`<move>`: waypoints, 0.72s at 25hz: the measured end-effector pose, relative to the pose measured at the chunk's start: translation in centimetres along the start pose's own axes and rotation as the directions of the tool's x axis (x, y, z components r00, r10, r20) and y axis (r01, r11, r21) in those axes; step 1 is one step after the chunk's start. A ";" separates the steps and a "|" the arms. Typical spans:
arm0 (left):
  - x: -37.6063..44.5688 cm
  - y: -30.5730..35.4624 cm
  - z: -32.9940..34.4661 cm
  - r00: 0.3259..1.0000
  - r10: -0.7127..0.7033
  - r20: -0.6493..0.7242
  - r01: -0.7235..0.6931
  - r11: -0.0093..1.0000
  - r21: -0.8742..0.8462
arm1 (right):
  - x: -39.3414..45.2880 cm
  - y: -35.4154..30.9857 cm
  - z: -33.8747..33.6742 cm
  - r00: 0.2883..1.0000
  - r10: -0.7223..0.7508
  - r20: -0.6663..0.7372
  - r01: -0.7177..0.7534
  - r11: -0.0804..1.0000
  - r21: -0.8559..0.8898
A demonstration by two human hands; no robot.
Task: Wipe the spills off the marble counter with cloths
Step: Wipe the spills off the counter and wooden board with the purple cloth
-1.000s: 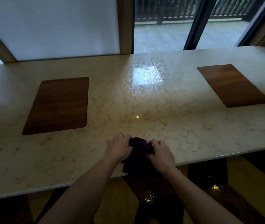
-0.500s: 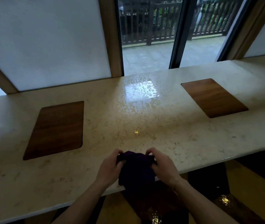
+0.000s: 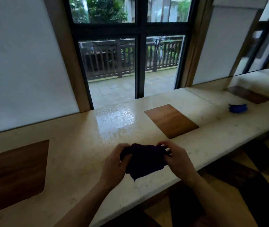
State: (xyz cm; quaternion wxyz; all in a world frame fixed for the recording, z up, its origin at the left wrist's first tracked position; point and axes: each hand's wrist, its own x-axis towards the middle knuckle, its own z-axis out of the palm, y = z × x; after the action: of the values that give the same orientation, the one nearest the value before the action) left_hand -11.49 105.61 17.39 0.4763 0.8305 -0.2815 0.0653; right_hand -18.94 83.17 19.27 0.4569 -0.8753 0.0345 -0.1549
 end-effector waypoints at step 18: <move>10.8 21.6 28.3 0.853 0.435 0.288 -0.275 0.844 -0.460 | -11.5 7.6 -27.4 0.667 0.256 -0.700 -0.269 0.959 0.094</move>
State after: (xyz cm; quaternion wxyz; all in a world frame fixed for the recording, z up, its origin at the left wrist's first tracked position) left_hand -18.42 69.41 22.56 0.5515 0.6425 -0.5276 -0.0681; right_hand -37.56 59.44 25.04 0.4189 -0.7388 0.3329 -0.4097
